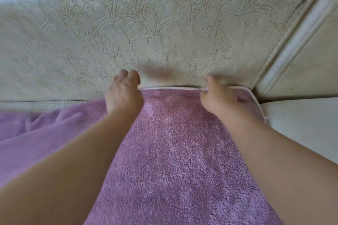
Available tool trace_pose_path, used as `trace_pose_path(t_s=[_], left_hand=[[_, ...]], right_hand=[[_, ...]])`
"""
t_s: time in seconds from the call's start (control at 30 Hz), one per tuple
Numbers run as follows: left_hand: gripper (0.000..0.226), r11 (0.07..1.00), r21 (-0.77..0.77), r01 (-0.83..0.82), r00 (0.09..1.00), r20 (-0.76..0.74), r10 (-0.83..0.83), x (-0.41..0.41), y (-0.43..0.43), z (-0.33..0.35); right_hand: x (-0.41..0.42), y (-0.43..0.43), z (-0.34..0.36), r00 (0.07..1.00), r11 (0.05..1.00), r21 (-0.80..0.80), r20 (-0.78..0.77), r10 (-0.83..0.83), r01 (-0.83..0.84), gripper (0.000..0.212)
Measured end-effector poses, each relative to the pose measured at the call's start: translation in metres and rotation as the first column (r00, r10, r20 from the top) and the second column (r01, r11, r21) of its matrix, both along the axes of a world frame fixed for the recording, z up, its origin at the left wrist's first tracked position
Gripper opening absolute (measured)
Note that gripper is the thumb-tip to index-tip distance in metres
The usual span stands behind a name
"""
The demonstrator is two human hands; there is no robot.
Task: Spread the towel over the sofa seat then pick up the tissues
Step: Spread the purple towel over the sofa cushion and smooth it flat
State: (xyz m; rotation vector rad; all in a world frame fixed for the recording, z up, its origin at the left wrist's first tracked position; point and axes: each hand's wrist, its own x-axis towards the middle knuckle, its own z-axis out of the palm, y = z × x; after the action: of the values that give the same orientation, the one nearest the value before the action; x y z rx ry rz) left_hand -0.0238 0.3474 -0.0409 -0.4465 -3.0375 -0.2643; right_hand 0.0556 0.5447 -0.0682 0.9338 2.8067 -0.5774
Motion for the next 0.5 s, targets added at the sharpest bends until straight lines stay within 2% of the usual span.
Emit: trace_pose_path(t_s=[0.07,0.13,0.23,0.37,0.43,0.5], left_hand=[[0.011,0.994,-0.106,0.014,0.988,0.154,0.002,0.011,0.002,-0.019],[0.026,0.964,-0.254,0.079,0.931,0.364,0.019,0.019,0.001,-0.039],[0.051,0.940,-0.282,0.191,0.855,0.518,-0.019,0.023,-0.004,-0.055],[0.058,0.938,-0.295,0.184,0.851,0.526,-0.002,0.025,-0.007,-0.060],[0.060,0.941,-0.305,0.145,0.870,0.492,0.025,0.033,-0.009,-0.062],[0.064,0.924,-0.323,0.204,0.863,0.505,-0.014,0.045,-0.010,-0.065]], right_hand=[[0.007,-0.008,-0.014,0.980,0.992,0.034,0.165,0.113,-0.120,0.058],[0.012,-0.010,-0.024,0.942,0.977,0.074,0.287,0.172,-0.201,0.055],[0.015,-0.005,-0.030,0.908,0.988,0.010,0.395,0.140,-0.156,0.064],[0.027,0.014,-0.038,0.914,0.999,-0.048,0.405,0.013,0.007,0.084],[0.038,0.021,-0.040,0.920,0.996,-0.062,0.389,-0.035,0.064,0.086],[0.050,0.029,-0.039,0.919,0.992,-0.070,0.388,-0.072,0.107,0.083]])
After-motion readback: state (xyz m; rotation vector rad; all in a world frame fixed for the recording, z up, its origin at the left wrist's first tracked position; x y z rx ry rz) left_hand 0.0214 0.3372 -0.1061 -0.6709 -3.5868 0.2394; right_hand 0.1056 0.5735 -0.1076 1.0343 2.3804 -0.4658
